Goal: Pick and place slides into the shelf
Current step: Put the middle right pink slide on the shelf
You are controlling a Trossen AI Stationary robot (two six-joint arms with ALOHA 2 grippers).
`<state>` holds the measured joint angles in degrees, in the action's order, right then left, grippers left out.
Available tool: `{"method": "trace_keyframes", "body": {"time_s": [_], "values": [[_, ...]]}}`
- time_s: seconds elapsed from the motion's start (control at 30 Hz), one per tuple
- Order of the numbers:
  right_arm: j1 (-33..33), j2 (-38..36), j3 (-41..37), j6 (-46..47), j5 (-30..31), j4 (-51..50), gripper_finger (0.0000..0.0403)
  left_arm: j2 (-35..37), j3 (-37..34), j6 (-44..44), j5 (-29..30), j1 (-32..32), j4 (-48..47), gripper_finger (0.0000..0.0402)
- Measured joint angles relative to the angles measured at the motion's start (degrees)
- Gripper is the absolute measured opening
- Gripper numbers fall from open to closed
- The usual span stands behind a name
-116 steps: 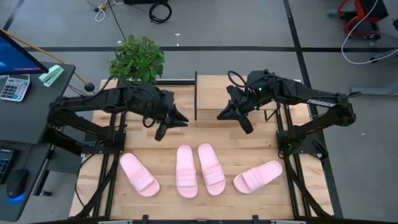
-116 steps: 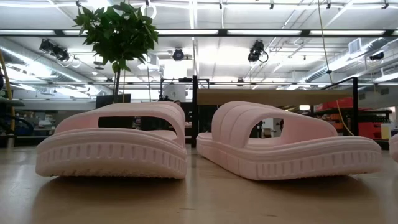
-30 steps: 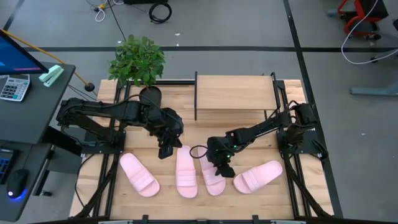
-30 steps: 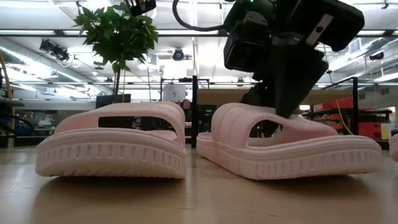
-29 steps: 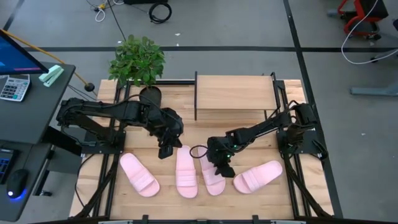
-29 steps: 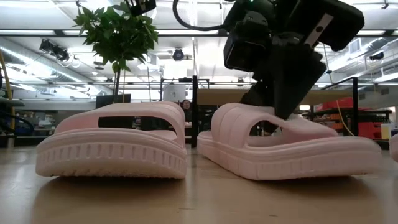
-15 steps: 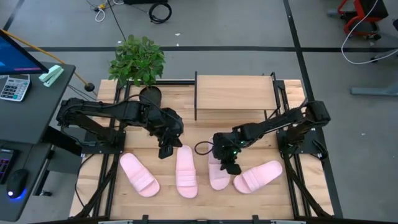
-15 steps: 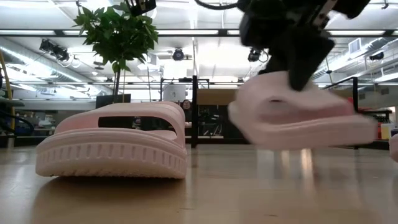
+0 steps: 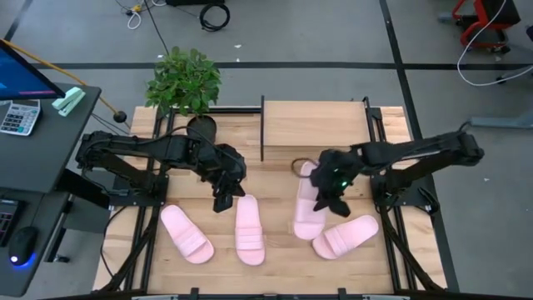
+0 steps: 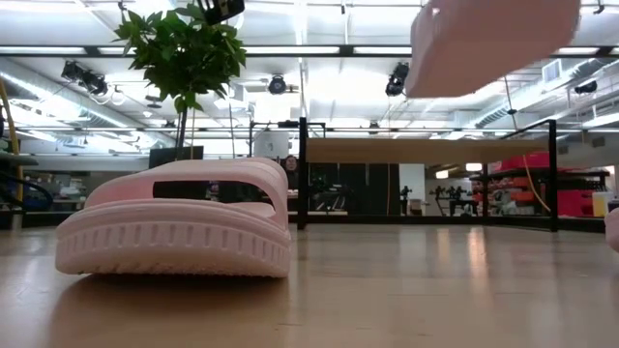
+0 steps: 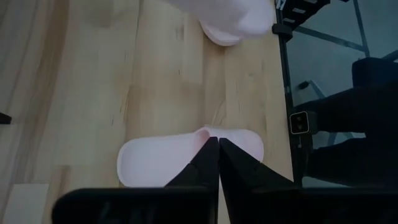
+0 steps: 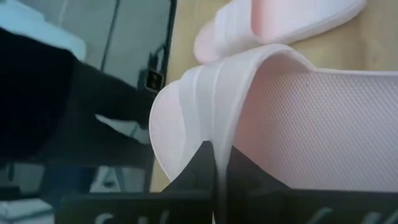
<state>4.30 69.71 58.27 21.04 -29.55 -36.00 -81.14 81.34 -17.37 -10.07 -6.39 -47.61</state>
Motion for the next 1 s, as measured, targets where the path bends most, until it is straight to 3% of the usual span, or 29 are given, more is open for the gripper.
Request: {"method": "trace_keyframes", "body": {"time_s": [0.23, 0.57, 1.0], "values": [[-5.32, -3.77, 7.91, -5.70, 1.10, -16.17, 0.0009, 0.02, 0.00, 0.04, 1.48, 0.11, 1.19, 0.0024], [-19.62, 1.40, 23.78, -26.71, 1.20, -41.11, 0.0009, 0.02, 0.00, 0.04, 1.82, 0.22, 4.92, 0.0012], [-40.50, 6.43, 25.59, -48.19, -1.47, -51.40, 0.0009, 0.02, 0.00, -0.28, 3.63, 0.22, 5.99, 0.0020]]}}
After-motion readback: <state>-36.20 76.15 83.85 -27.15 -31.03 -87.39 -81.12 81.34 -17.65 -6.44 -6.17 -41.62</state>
